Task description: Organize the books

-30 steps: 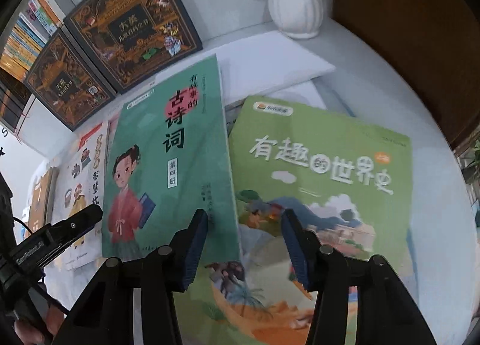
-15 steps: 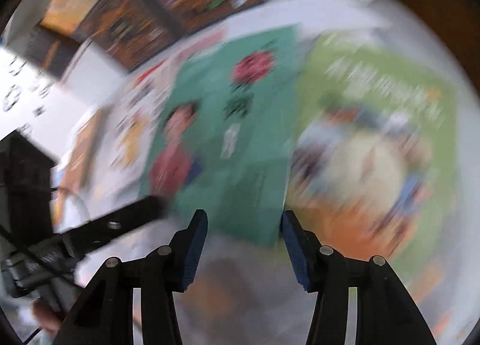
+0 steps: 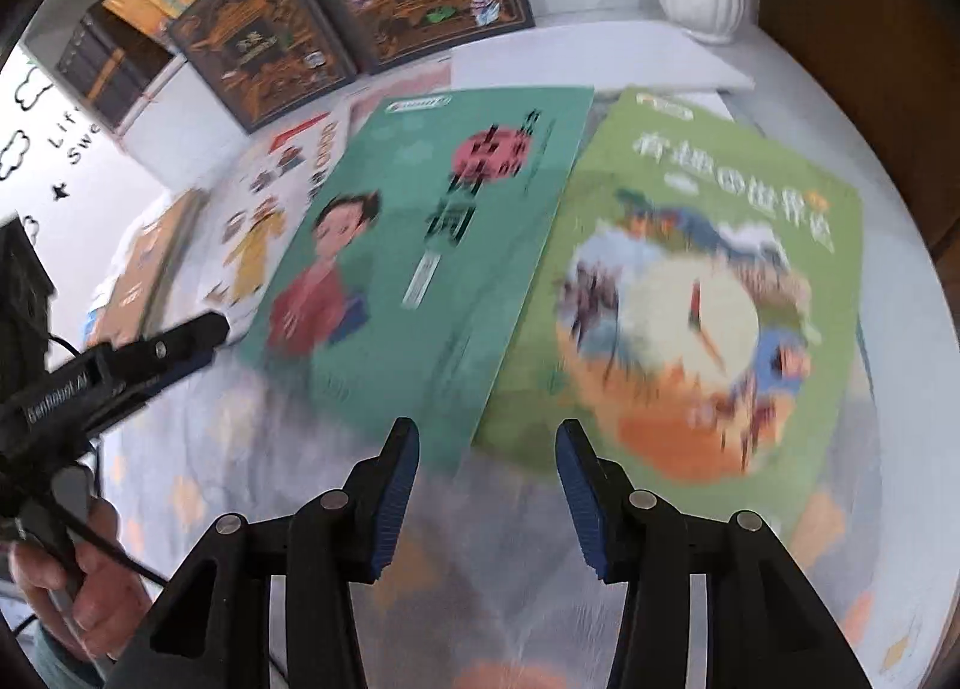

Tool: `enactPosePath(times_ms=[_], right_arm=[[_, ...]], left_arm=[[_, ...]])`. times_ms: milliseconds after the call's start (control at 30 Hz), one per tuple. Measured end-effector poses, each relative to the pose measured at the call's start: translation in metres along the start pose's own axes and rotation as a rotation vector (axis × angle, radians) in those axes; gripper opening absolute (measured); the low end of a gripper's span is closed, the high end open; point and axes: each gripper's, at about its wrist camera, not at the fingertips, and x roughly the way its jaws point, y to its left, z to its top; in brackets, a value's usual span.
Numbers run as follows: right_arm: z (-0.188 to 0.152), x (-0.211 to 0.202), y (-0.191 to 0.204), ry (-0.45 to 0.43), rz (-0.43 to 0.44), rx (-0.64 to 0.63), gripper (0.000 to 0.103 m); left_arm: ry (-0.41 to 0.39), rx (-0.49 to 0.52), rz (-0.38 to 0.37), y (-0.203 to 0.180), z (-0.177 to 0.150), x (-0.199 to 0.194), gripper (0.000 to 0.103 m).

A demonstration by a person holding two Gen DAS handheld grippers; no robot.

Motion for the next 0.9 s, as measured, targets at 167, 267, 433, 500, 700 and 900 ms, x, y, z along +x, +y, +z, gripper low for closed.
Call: enactPosePath(times_ms=[167,267,433,500,700,900], right_arm=[[0.022,0.020,0.003,-0.048,-0.085,0.024,0.047],[0.028,0.024,0.010,-0.033,-0.029,-0.020,0.048],[0.018,0.022,0.014,-0.014,-0.020,-0.046,0.054],[0.010,0.017,0.013,0.010,0.000,-0.048,0.054],[-0.043,-0.003,0.030,0.096,0.055,-0.165,0.054],[-0.094,-0.011,0.024,0.142,0.081,-0.202,0.053]], left_arm=[[0.023,0.034,0.085,-0.006,0.022,0.032,0.049],[0.050,0.045,0.016,-0.010,0.019,0.037,0.052],[0.099,0.087,-0.014,-0.017,-0.005,0.029,0.053],[0.110,0.065,-0.037,-0.014,-0.020,0.023,0.053],[0.142,-0.030,-0.099,0.011,-0.092,-0.009,0.053],[0.149,-0.128,-0.152,0.030,-0.153,-0.037,0.050]])
